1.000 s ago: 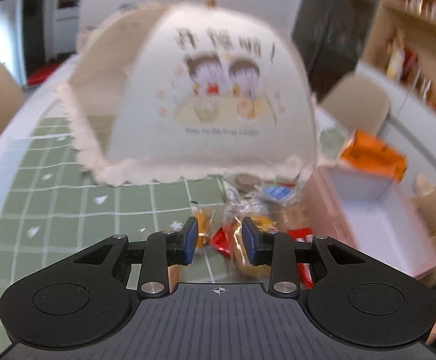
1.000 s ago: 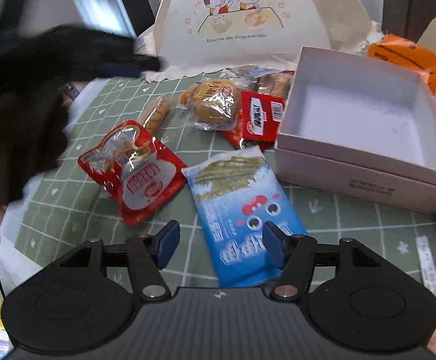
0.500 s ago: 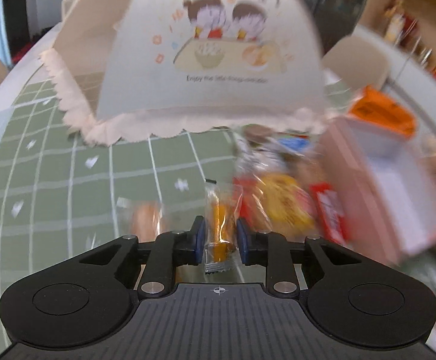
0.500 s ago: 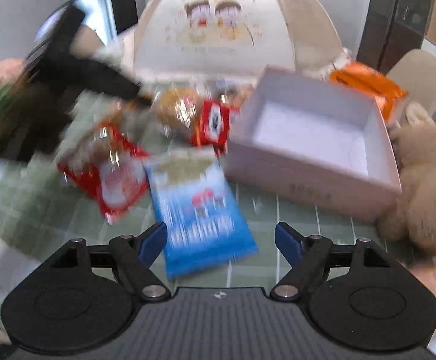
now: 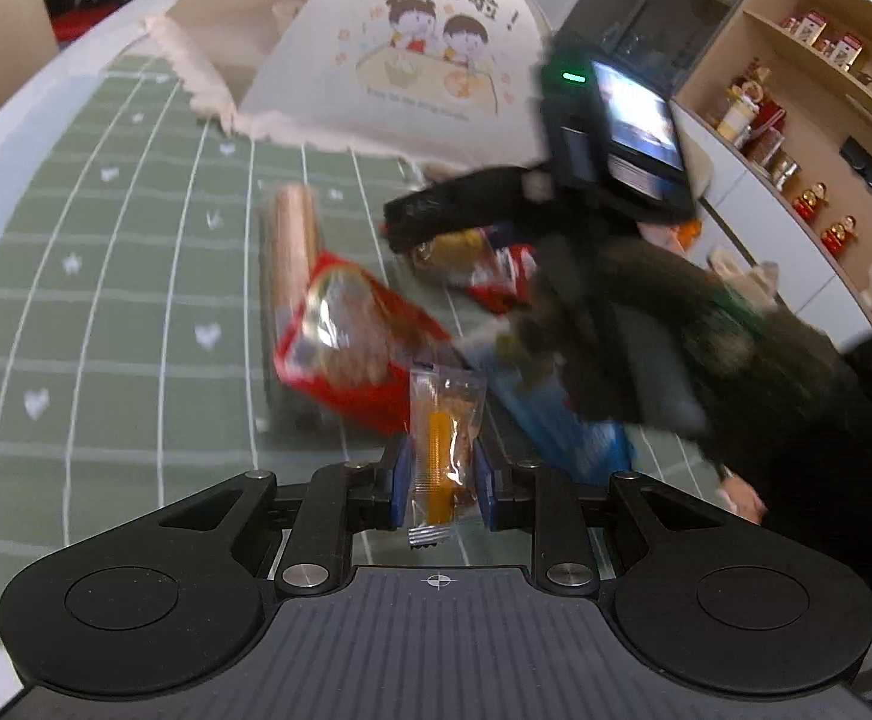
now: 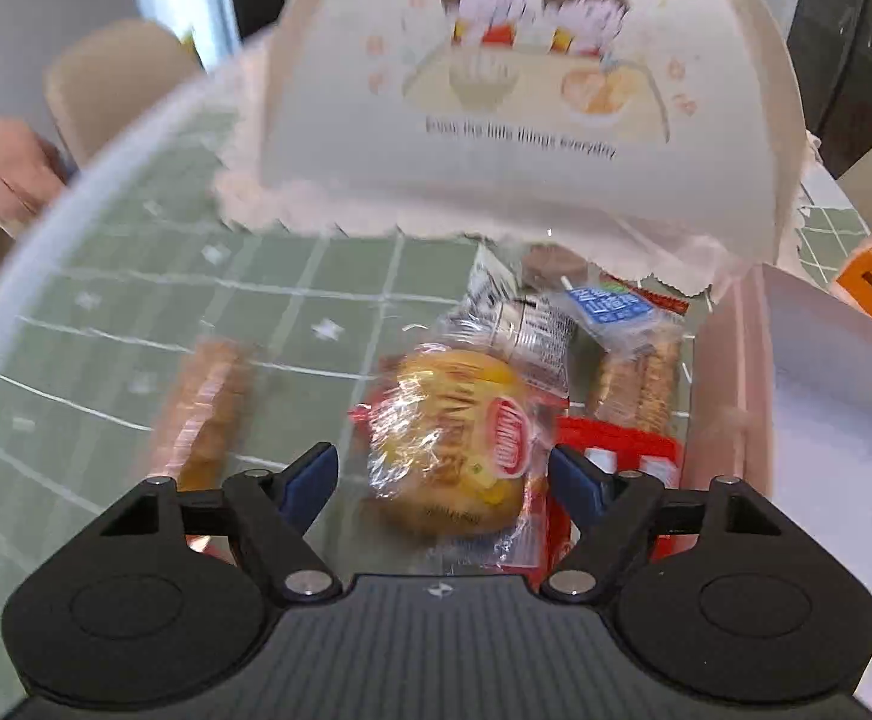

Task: Organize snacks
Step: 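Grasp small orange-wrapped snack with left gripper while right gripper grasps round yellow bread bun, then drop orange snack into pink box with left gripper while right gripper drops bread bun in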

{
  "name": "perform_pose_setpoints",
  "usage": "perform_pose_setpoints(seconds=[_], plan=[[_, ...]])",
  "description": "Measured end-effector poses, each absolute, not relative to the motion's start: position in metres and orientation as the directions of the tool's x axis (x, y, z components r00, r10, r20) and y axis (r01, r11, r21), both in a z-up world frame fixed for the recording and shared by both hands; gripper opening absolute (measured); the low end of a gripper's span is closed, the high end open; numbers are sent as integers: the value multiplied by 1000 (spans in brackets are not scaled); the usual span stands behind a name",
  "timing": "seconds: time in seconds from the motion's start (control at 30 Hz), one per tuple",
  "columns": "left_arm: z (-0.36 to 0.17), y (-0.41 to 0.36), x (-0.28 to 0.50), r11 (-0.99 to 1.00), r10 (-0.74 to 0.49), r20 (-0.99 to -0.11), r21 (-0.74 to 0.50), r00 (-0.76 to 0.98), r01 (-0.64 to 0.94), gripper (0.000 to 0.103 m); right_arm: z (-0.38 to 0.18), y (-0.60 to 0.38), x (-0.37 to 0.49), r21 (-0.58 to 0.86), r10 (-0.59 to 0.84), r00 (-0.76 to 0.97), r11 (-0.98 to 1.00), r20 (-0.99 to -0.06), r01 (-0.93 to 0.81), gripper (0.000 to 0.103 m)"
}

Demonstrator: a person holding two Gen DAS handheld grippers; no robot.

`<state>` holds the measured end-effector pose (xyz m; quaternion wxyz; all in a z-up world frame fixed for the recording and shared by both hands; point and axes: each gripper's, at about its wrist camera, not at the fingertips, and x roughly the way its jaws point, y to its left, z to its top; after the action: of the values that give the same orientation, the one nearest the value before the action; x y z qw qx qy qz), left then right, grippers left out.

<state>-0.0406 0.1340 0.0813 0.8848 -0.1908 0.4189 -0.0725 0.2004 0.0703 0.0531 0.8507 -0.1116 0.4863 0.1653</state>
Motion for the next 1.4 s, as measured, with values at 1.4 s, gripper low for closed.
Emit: perform_pose_setpoints(seconds=[1.4], plan=[[85,75,43,951,-183,-662,-306,727,-39,30,206,-177,117,45,225,753,967,-619,-252,74]])
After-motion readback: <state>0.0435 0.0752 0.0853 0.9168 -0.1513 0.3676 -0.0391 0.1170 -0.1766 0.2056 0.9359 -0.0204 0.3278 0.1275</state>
